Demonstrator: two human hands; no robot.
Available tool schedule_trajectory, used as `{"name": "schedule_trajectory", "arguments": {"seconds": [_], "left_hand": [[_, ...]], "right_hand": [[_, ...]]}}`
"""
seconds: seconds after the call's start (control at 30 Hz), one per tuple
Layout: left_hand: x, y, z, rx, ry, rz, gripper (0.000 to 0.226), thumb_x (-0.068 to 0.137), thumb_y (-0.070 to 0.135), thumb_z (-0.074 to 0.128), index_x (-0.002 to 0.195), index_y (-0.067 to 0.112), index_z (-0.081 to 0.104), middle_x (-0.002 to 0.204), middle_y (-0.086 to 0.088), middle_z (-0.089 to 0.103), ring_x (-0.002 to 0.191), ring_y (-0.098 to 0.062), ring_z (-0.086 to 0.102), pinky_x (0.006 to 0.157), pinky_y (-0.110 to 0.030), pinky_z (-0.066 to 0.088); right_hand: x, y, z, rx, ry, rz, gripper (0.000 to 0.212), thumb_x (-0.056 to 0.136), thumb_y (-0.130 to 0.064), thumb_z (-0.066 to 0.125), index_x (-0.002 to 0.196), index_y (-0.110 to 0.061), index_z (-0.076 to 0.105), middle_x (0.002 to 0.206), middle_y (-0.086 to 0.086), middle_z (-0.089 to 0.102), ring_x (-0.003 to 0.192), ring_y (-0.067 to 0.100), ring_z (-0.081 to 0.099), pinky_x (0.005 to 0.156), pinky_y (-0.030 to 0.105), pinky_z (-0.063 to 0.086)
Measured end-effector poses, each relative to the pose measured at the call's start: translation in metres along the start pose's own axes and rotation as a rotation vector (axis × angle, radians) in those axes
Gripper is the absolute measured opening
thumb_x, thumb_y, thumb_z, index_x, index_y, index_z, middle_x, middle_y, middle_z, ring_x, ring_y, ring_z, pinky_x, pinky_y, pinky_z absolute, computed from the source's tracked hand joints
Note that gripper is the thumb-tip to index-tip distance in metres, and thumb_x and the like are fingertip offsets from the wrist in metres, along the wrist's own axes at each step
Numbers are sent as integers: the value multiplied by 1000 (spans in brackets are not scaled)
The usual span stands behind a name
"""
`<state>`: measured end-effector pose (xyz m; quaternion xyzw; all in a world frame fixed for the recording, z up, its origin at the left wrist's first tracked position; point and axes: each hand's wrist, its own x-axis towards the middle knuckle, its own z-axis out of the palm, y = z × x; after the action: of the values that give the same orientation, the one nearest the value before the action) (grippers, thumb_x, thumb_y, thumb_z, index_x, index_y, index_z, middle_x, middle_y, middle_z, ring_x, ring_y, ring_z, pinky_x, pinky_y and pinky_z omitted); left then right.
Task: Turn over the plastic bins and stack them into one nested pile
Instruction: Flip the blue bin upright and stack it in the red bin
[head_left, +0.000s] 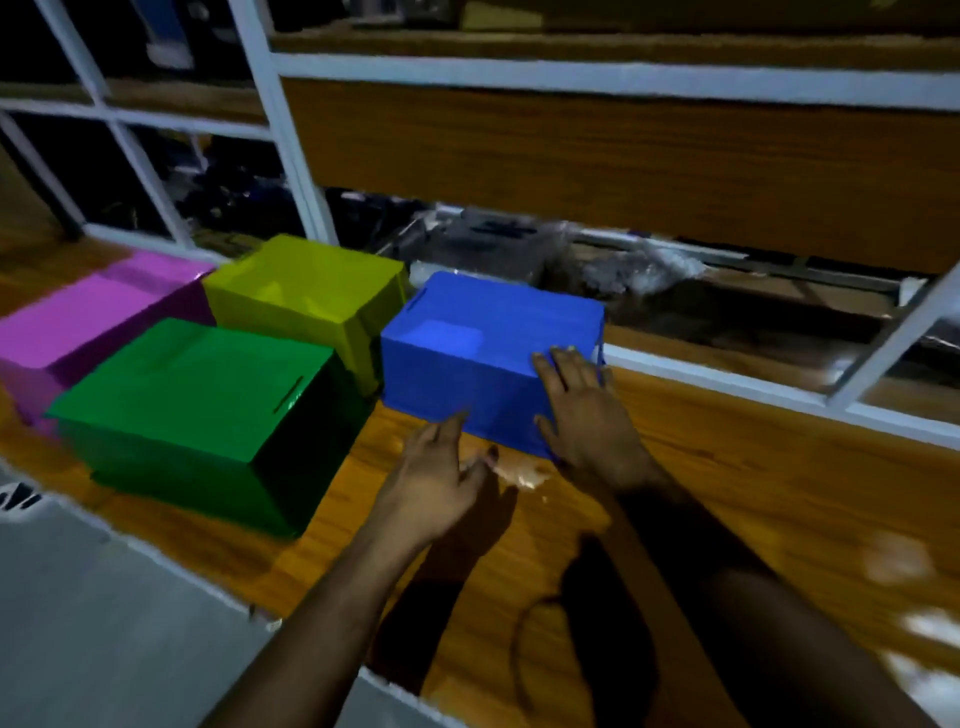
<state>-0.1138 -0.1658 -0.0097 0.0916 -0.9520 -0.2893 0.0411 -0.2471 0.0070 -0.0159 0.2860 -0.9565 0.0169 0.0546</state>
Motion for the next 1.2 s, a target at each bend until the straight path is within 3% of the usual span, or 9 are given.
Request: {"name": "schedule_trajectory", "arguments": {"seconds": [0.17, 0.3, 0.47, 0.6, 0.77, 0.87, 1.0, 1.1, 1.2], "left_hand": [[42, -28, -8, -198, -86, 13, 61, 94, 32, 61, 145, 9, 38, 137, -13, 52, 127, -30, 49, 95, -34, 43], [58, -30, -2, -531, -54, -189, 41, 90, 27, 68, 121, 16, 43, 115, -2, 57, 109, -25, 59, 77, -26, 41], [76, -46, 40, -715, -10, -296, 101, 56, 79, 71, 122, 8, 44, 116, -23, 59, 103, -39, 62, 82, -50, 54], [70, -38, 52, -785, -62, -250, 93, 52, 70, 81, 127, 33, 42, 126, -1, 60, 112, -24, 62, 92, -50, 53], [56, 1, 19, -851, -329, -84, 46, 88, 14, 64, 133, 18, 53, 125, -8, 68, 105, -20, 67, 84, -33, 56], [51, 10, 12, -849, -473, -22, 45, 98, 4, 50, 139, 23, 49, 128, -3, 66, 112, -18, 65, 78, -25, 54], [42, 23, 12, -870, -489, -81, 38, 100, 11, 51, 126, 38, 44, 112, 11, 66, 97, -6, 67, 70, -22, 54], [34, 31, 19, -891, -411, -121, 38, 98, 13, 55, 134, 23, 46, 120, -2, 66, 99, -16, 68, 73, -31, 56], [29, 36, 23, -827, -278, -133, 34, 95, 16, 61, 126, 15, 47, 117, -8, 64, 98, -22, 67, 84, -44, 57]], "right_hand": [[-6, -19, -5, -92, -3, 98, 71, 87, -50, 51, 148, -21, 32, 146, 9, 41, 130, 33, 38, 97, 49, 40], [-33, -44, -10, -139, 44, 161, 69, 82, -56, 46, 140, -18, 45, 126, 12, 52, 110, 35, 45, 86, 48, 41], [-79, -79, -19, -140, 148, 193, 70, 75, -61, 44, 120, -11, 64, 109, 11, 60, 94, 35, 56, 73, 42, 36], [-105, -94, -22, -79, 143, 149, 68, 80, -62, 41, 115, -9, 64, 105, 12, 59, 91, 34, 57, 73, 43, 33], [-124, -73, -33, 109, 61, 120, 60, 89, -62, 32, 130, -28, 60, 117, 7, 57, 109, 32, 53, 87, 46, 42], [-131, -29, -26, 92, 77, 341, 68, 86, -68, 34, 139, -30, 52, 140, 9, 50, 125, 34, 48, 99, 44, 40], [-140, 20, -27, 561, -47, 696, 79, 85, -60, 60, 151, -26, 33, 152, 6, 37, 135, 27, 41, 110, 40, 39], [-152, 26, -20, 1050, 58, 779, 57, 80, -47, 76, 129, -24, 59, 121, 1, 70, 96, 17, 69, 81, 39, 56], [-159, 24, -11, 1156, 164, 843, 61, 69, -50, 79, 121, -23, 64, 103, 0, 76, 76, 16, 70, 58, 28, 49]]}}
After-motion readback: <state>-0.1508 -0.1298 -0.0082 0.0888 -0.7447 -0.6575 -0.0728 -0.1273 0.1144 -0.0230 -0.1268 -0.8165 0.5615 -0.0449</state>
